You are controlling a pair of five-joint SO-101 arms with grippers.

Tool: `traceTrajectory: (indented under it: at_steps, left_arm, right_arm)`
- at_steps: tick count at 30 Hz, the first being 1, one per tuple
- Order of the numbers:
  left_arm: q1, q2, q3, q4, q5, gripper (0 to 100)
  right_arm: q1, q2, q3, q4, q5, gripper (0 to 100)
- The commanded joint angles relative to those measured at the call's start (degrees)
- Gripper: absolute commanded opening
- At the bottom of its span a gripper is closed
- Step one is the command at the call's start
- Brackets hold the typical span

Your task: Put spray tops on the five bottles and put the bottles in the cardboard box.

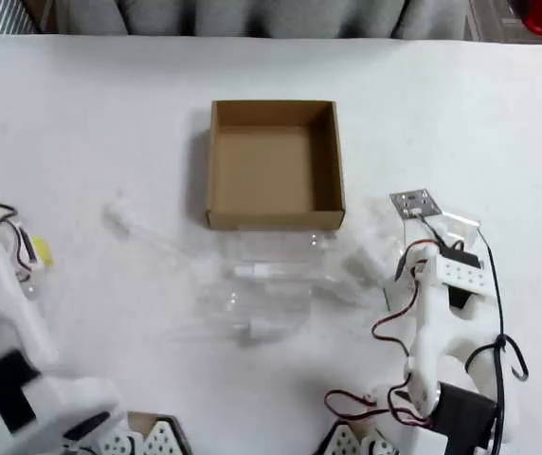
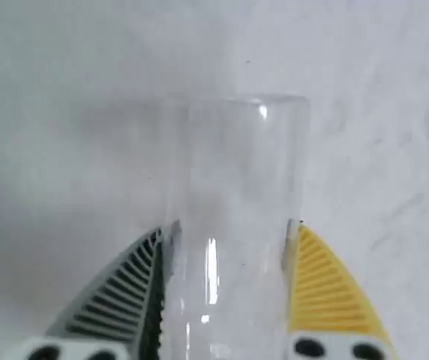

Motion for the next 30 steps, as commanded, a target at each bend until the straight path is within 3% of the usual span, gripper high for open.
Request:
traceTrajectory:
  at_steps: [1,13,20,30]
  left_arm:
    - [-2.1,4.8,-7.4,0.5,4.8,20]
    - [-2.5,9.8,-11.2,4.5,4.7,35]
    - [-2.5,9.6,-11.3,5.4,-3.5,36]
    - [-2.6,-2.1,-15.5,19.1,-11.3,36]
  right_arm:
    - [-0.4,-1.2,0.4,0.4,-0.1,4.3]
    - [-0.4,-1.2,0.4,0.4,-0.1,4.4]
    - [-0.4,-1.2,0.4,0.4,-0.1,4.4]
    - [-0.4,-1.2,0.4,0.3,-0.1,4.3]
